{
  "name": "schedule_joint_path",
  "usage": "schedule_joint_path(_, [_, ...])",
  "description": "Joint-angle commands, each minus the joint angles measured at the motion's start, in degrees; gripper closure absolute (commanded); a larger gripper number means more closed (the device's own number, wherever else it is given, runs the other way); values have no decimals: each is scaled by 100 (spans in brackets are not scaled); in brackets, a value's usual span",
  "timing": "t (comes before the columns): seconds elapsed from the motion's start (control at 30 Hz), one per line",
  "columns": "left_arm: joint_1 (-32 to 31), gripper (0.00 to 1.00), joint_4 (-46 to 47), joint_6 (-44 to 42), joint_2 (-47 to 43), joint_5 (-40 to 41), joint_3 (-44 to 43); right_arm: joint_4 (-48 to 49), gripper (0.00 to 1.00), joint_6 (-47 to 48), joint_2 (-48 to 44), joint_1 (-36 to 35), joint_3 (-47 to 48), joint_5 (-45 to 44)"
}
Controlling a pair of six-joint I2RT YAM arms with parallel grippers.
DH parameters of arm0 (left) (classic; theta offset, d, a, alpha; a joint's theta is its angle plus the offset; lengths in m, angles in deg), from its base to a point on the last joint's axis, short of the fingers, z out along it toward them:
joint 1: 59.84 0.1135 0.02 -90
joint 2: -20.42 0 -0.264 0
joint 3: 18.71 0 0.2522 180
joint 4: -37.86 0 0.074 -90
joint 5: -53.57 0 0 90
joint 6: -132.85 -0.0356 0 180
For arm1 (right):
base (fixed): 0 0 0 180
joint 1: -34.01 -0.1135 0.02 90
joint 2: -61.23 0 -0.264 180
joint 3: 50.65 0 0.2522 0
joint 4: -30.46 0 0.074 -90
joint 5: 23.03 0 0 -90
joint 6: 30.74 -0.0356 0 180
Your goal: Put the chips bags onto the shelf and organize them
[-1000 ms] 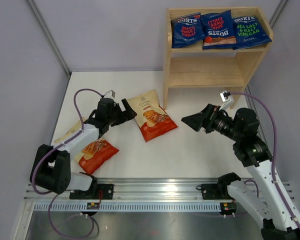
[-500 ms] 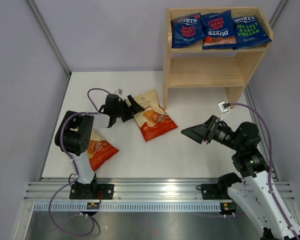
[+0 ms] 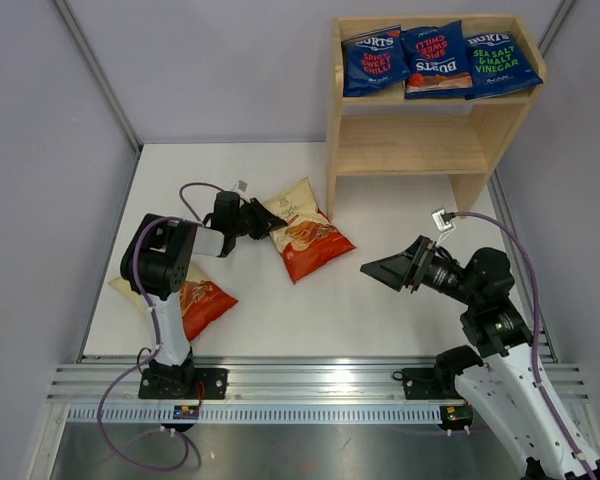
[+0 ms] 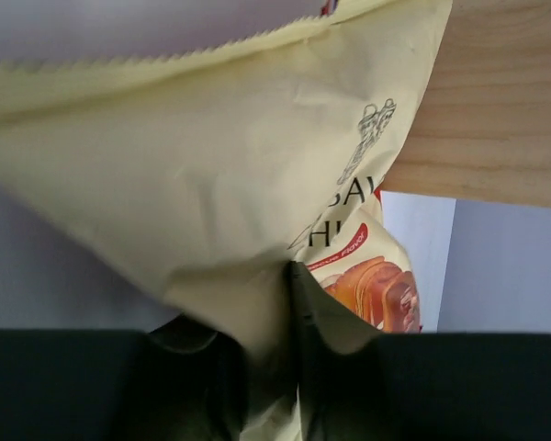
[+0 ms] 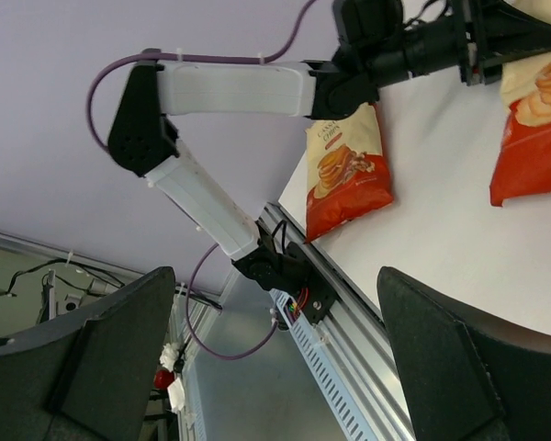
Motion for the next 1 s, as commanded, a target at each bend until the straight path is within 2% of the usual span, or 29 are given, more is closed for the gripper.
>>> schedule_joint_path(0.0, [24,82,375,235,-506,82,611,104,0,-111,-25,22,-412,-190])
schedule_joint_path(0.13, [103,92,1254,823,-1165,224,1526,455,1,-252,37,22,-1002,-480])
schedule_joint_path(0.3, [112,100,2923,1992,-1623,163,2467,1895,0,-954,562,13,-2020,-639])
schedule_joint_path(0.47, [112,100,4338,3054,-1755,-83,2995,3178,0,-1420,1082,-101,-2576,-726])
schedule_joint_path(0.57, [112,100,4761,3433,-1974,-49,3241,3654,1,-1526,1302,-373,-2804,-981])
schedule_joint_path(0.83, [24,100,4746,4173,-2923,276,3690,4508,1,-1483,1776,-848,-3095,-1605])
schedule_joint_path(0.97, [-151,100,3957,4331,-3617,444,3743,4710,0,-1369,2084,-1032,-3051,-1746])
